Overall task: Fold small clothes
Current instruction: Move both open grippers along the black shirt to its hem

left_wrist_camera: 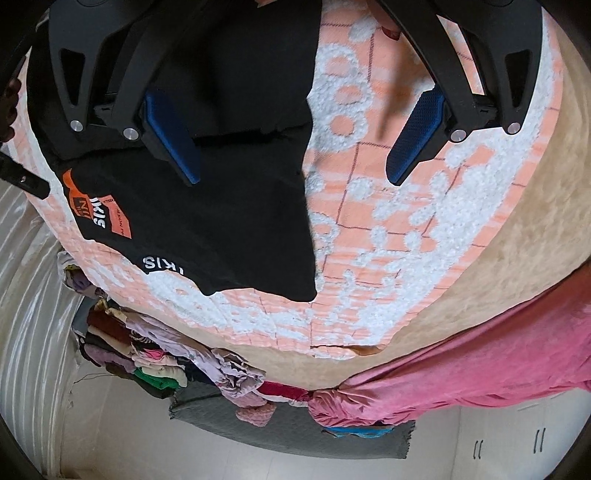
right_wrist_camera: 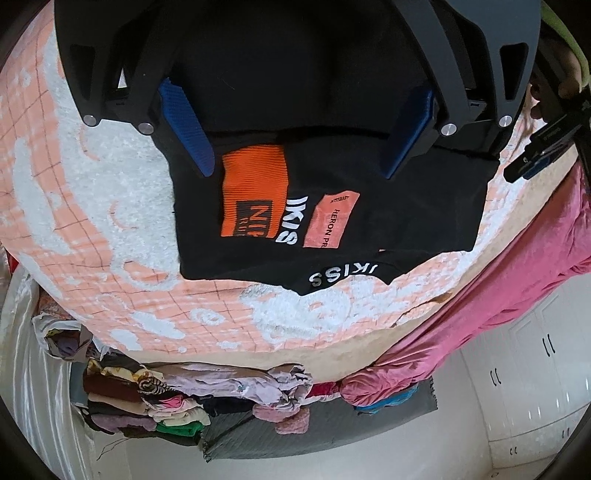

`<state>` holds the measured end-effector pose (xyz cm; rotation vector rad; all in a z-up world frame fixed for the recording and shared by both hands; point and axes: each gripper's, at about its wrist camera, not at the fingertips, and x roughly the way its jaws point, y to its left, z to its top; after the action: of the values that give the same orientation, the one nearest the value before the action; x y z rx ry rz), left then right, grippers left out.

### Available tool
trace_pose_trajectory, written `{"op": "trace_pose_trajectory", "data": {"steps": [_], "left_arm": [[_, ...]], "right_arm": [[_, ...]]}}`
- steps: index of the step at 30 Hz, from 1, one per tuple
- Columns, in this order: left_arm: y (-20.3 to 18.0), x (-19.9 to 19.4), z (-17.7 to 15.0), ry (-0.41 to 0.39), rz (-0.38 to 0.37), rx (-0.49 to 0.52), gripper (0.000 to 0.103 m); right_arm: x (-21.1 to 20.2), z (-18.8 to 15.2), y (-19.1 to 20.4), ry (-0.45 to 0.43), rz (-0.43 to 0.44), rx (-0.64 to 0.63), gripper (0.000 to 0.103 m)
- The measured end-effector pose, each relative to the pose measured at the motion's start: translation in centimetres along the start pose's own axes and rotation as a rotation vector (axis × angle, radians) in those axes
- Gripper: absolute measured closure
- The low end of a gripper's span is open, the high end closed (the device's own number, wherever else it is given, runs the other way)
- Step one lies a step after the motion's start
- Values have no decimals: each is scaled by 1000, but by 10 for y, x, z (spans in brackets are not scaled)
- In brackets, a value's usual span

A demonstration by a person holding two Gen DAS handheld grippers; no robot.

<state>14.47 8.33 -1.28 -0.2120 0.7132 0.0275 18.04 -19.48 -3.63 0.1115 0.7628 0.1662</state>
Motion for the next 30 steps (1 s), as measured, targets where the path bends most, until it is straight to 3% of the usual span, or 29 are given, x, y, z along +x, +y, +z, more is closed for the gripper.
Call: {"op": "trace_pose_trajectory", "data": {"steps": [16,30], "left_arm": [[6,-38,-16,-33,20,12,10],[-1,-66,-31,19,47,61,10]], "right_arm": [[-37,-9,-12,-44,11,6,12],[-60,-32,-14,-29,21,-21,12]]}}
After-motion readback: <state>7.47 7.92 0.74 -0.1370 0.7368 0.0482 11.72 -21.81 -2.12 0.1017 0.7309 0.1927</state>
